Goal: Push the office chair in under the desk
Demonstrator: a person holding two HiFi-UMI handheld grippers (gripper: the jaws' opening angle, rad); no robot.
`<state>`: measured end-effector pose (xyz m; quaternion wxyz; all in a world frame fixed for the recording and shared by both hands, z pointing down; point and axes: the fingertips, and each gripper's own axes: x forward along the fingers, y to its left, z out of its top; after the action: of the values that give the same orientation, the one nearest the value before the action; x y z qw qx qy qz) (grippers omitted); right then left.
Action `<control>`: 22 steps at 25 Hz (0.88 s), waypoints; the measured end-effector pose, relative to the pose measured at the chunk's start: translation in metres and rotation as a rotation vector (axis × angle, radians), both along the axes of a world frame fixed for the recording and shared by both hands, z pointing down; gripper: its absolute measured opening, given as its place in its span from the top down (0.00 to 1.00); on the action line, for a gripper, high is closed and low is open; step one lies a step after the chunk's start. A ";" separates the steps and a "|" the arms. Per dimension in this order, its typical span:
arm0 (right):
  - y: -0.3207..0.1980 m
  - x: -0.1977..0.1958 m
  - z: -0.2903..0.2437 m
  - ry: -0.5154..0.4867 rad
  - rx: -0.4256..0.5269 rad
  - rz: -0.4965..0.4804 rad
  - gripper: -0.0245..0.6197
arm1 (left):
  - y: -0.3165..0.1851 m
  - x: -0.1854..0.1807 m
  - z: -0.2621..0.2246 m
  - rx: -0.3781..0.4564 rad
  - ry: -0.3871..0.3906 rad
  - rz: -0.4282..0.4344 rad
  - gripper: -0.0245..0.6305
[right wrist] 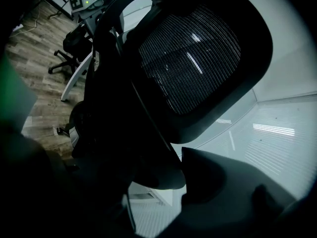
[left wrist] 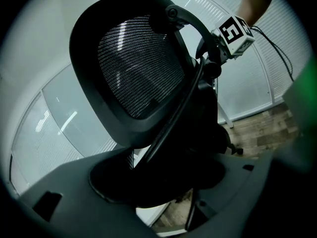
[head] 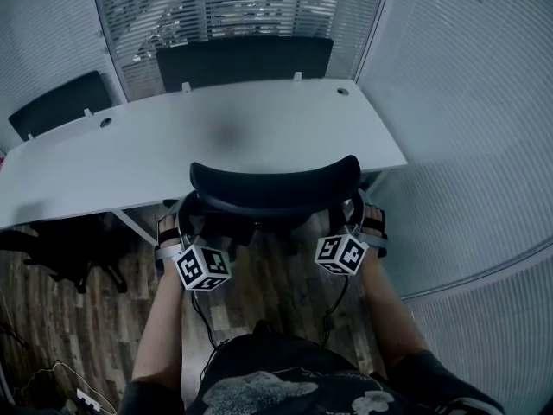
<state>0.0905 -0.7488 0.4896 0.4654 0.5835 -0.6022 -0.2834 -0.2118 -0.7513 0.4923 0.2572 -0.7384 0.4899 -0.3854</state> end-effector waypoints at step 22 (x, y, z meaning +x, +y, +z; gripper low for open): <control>0.056 0.009 -0.028 -0.189 0.034 -0.012 0.56 | 0.062 -0.007 -0.032 -0.033 0.167 -0.108 0.46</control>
<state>0.0997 -0.6929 0.4615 0.3949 0.6120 -0.6418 -0.2400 -0.2191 -0.6892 0.4602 0.1822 -0.7445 0.5424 -0.3439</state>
